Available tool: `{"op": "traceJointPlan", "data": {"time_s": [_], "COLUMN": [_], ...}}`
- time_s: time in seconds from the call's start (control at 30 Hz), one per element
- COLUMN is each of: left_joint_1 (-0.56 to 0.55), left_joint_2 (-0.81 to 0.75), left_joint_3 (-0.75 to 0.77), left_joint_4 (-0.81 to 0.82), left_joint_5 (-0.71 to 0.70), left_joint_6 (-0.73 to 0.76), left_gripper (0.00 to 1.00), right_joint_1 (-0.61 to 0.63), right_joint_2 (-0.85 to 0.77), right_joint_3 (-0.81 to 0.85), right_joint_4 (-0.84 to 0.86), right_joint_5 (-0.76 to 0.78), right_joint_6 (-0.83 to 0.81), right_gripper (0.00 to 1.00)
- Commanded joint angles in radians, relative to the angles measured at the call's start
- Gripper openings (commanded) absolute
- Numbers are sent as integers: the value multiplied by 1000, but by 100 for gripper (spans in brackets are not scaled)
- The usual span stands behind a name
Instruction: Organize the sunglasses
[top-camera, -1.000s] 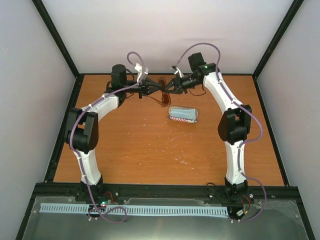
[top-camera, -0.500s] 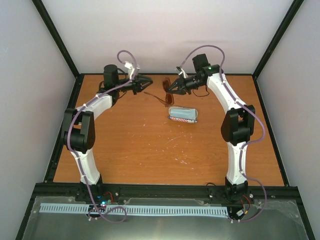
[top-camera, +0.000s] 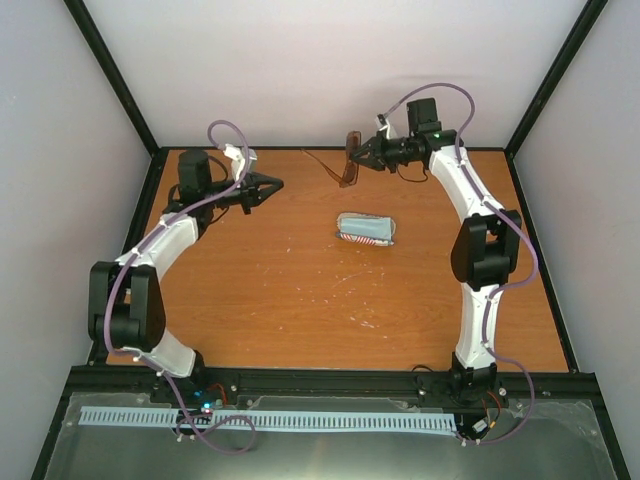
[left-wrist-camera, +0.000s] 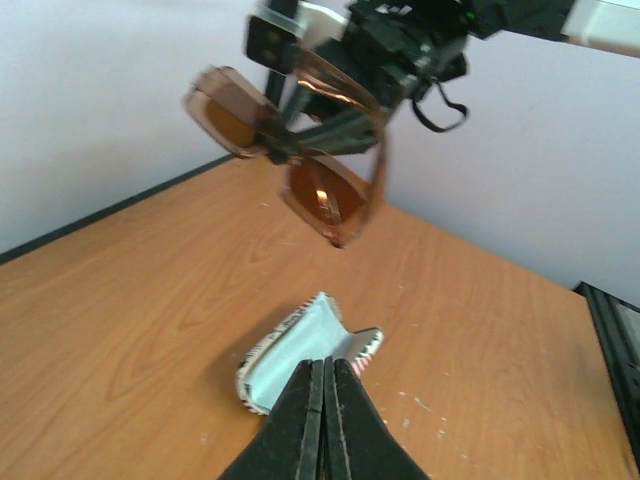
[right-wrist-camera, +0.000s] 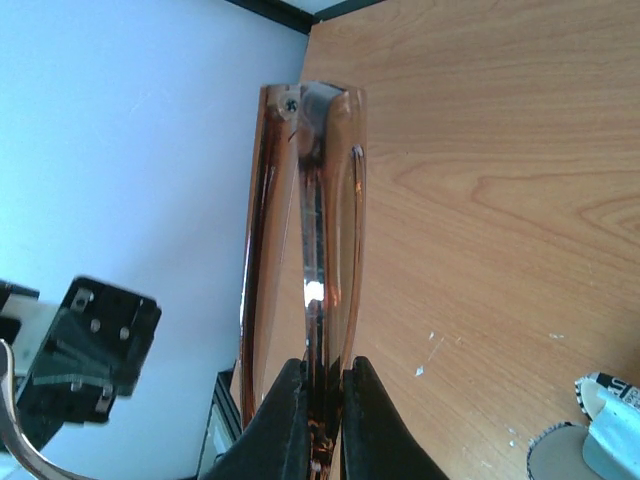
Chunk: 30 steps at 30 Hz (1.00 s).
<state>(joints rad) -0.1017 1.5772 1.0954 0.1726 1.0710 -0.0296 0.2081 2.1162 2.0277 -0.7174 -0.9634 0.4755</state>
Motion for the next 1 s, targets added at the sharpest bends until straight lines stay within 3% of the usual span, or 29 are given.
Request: {"op": "traceJointPlan", "data": {"time_s": [0.0,0.33,0.57,0.97], "left_joint_1": [-52,-180,-184,-183], "left_joint_2": [-46,-24,27,149], "left_joint_3": [-22,-7,21,95], "left_joint_4": [-36,59,95,166], "left_joint_5": [63,72,42,42], "left_joint_6": [51,-27,-26,-57], "left_gripper": [4,5,5,6], "right_joint_1": [23,109,170,226], "right_joint_2": [30,39,-11,-171], "right_joint_3": [40,45,25,-148], "right_joint_4": [66,35,-3,-79], "right_joint_5": [53,67,18,-99], "right_joint_6": [62,30,-17,-131], "right_gripper": [3,3,3,3]}}
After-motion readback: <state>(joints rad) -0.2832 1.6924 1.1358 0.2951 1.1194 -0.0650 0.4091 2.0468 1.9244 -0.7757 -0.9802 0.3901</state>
